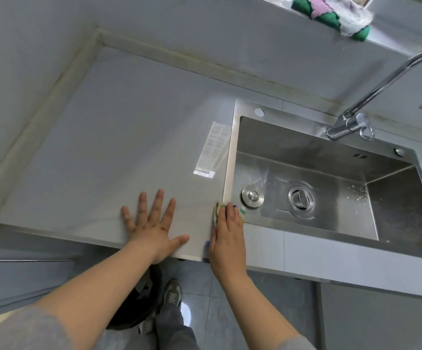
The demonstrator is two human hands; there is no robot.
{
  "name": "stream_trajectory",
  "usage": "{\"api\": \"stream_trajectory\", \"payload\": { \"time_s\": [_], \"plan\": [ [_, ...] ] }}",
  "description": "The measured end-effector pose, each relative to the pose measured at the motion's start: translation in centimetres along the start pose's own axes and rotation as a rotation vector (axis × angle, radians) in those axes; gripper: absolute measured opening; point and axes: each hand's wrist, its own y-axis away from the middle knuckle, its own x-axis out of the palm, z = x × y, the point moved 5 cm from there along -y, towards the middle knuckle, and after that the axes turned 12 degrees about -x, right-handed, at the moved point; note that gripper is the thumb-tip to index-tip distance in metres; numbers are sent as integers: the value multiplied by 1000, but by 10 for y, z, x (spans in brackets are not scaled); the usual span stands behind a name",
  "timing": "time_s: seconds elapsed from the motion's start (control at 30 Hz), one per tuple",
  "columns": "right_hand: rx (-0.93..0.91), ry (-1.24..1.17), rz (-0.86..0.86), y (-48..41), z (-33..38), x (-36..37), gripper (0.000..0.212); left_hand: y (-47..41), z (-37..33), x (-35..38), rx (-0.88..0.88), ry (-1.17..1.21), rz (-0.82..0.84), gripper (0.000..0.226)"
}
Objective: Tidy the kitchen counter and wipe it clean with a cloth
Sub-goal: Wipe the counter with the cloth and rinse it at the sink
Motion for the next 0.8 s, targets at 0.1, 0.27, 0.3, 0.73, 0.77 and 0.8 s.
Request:
{"api": "stream_trajectory", "payload": {
  "time_s": [0.1,0.27,0.3,0.73,0.77,0.8],
  "plan": [
    [-20,75,39,0,-5,2,82,-1,0,1,1,1,-26,89],
    [-13,113,89,3,-20,3,78,-4,0,4,1,1,-32,88],
    [6,117,83,5,-25,0,76,-4,0,5,4,5,-35,88],
    [3,149,12,24,-76,-20,73,18,-66,-5,206,93,-233,82],
    [-4,147,11,26,-79,-22,73,20,-81,-6,236,83,-232,80],
    [-8,143,21,27,-82,-23,71,21,-96,-7,258,73,-224,79]
  ]
}}
